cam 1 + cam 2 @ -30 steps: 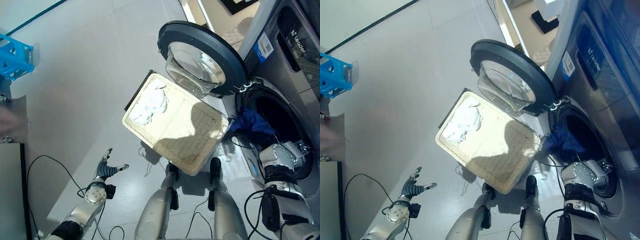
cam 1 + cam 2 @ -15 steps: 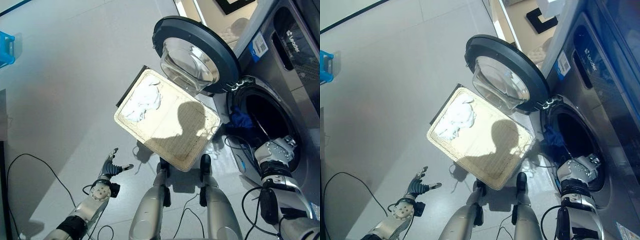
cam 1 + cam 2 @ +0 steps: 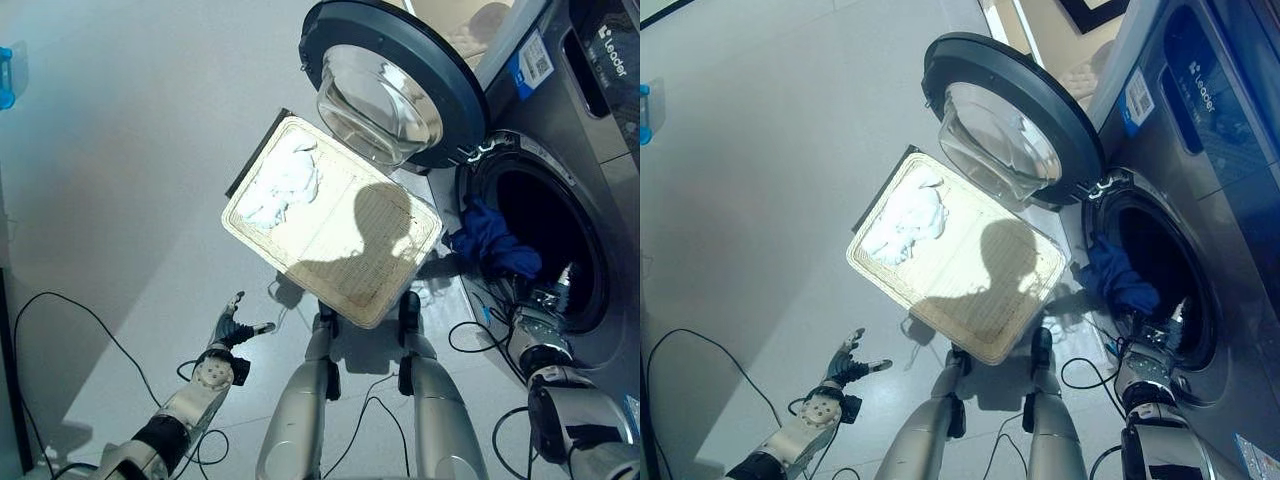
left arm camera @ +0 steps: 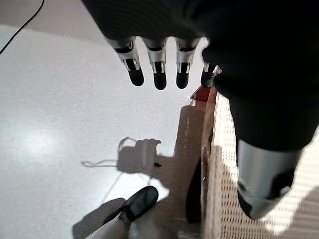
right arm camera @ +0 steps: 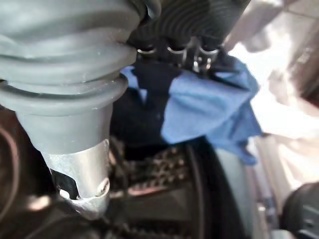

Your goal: Put the clothes into the washing machine.

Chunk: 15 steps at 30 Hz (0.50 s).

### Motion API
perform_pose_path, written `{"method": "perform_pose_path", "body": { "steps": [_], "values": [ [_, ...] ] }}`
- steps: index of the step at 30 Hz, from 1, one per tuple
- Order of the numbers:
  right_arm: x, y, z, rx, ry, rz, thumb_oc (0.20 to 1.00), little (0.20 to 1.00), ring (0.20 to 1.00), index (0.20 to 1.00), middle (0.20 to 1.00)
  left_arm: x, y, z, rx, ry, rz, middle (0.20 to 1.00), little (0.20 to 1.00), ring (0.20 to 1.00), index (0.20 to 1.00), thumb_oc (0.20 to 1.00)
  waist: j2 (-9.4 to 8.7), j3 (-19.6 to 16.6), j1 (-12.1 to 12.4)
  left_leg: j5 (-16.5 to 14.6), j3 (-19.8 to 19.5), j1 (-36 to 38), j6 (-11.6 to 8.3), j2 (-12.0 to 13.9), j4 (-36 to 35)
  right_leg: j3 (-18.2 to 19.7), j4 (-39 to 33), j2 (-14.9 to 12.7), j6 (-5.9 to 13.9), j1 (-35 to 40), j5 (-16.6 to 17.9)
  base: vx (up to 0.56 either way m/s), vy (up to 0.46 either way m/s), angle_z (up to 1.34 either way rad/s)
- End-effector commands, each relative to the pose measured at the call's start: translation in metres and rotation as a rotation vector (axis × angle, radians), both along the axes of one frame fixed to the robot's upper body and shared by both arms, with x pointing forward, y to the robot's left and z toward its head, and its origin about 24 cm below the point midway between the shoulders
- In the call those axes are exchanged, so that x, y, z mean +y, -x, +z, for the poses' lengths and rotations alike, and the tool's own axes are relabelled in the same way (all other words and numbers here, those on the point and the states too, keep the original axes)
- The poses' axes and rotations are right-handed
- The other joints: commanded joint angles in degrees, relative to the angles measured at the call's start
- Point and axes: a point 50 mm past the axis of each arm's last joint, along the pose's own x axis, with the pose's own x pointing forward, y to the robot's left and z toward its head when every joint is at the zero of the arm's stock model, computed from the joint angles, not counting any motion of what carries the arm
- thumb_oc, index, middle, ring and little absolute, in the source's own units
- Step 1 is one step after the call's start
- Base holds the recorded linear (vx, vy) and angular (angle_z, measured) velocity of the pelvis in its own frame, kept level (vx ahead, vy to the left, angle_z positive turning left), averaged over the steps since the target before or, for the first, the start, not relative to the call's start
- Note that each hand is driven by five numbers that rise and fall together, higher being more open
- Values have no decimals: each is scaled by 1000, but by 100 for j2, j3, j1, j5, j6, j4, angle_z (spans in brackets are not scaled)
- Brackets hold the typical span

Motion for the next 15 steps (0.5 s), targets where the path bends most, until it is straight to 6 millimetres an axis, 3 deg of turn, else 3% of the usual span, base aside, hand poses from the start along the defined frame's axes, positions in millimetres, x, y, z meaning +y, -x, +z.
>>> {"method": "perform_pose_path", "body": {
  "steps": [1,2,9,12,15],
  "values": [
    [-2,3,-2,-43,-15,10,1000,1000,1000,1000,1000,1,-7,4,-34,-25,31,1000,1000,1000,1000,1000,-129,-21,45,-709,53,20,-128,-492,514,-328,-324,189,197,144,212,8,53,4],
    [14,4,-13,-31,-67,34,1000,1000,1000,1000,1000,-2,-7,2,-29,-24,34,1000,1000,1000,1000,1000,-137,-21,35,-701,50,-2,-128,-484,510,-314,-288,193,193,106,199,8,53,3],
    [49,11,-41,39,-124,98,1000,1000,1000,1000,1000,-10,-3,-7,-18,-4,46,1000,1000,1000,1000,1000,-96,-21,31,-653,54,-70,-126,-464,482,-266,-168,187,175,-9,147,7,55,4],
    [54,15,-47,65,-124,86,1000,1000,1000,1000,1000,-12,-2,-9,-12,1,52,1000,1000,1000,1000,1000,-81,-21,35,-639,47,-70,-123,-467,460,-246,-131,180,169,-20,116,9,48,1],
    [46,16,-44,51,-97,48,1000,1000,1000,1000,1000,-10,-2,-10,-8,-1,58,1000,1000,1000,1000,1000,-80,-21,45,-643,42,-70,-119,-463,461,-251,-86,163,181,-29,92,4,14,0]
  ]
}}
